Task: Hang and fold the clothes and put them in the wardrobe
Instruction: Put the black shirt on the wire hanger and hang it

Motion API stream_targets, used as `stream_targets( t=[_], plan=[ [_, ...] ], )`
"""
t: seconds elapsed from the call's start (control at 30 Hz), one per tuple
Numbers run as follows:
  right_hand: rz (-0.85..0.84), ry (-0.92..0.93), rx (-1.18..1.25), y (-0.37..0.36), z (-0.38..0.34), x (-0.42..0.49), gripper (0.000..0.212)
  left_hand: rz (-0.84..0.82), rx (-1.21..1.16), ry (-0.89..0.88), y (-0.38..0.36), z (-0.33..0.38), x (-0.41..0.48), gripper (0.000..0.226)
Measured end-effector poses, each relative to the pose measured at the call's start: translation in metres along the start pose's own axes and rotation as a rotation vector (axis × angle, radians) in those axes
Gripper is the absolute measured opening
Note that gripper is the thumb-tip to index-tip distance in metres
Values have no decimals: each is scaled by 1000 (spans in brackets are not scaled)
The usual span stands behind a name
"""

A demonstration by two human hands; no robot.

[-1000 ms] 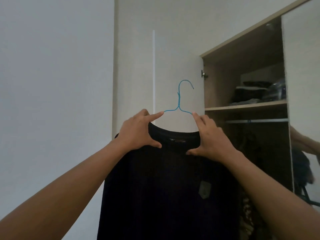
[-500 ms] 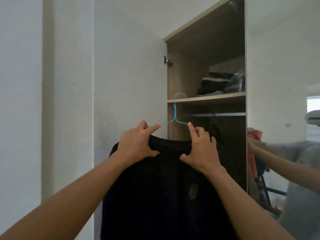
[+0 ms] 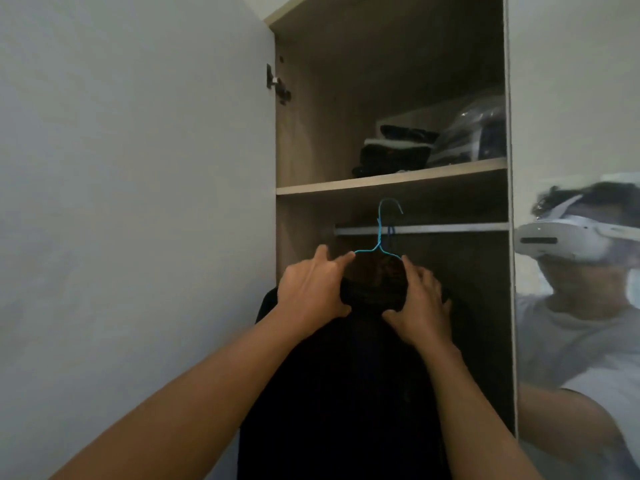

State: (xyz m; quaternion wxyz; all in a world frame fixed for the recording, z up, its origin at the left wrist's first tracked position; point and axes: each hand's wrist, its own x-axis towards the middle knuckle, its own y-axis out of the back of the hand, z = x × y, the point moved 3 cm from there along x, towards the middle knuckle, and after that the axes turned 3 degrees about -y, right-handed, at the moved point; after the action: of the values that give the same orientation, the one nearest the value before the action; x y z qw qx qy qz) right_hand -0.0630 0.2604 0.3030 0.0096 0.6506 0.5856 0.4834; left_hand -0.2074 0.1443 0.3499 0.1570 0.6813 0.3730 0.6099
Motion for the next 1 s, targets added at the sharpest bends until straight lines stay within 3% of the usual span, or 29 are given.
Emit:
stream_targets(
  t=[0.27,0.37,0.5,0.6,0.77,0.93,1.0],
  plan=[
    [-13,-19,-104,-17,10,67,105,-21,-114,-90,-33,-28,72,98],
    [-70,-48,76,-39,31,88,109,-108,-128,-140,-47,-13,83,94],
    [-58,-22,252,-72,58,125,104,-252,-269,-181,-67,9,103,70],
    [-39,-35,210,-84,67,143,96,-289,-445,-142,-80,13,124,54],
    [-52,21,178,-91,86,166,110,-333,-716,-9,-122,13,156,66],
    [-139,24,325,-108,104,168,71,-435,-873,23,-170,13,155,63],
    [-121,55,372,-114,110,167,67,-431,-902,20,-183,13,149,62]
  ],
)
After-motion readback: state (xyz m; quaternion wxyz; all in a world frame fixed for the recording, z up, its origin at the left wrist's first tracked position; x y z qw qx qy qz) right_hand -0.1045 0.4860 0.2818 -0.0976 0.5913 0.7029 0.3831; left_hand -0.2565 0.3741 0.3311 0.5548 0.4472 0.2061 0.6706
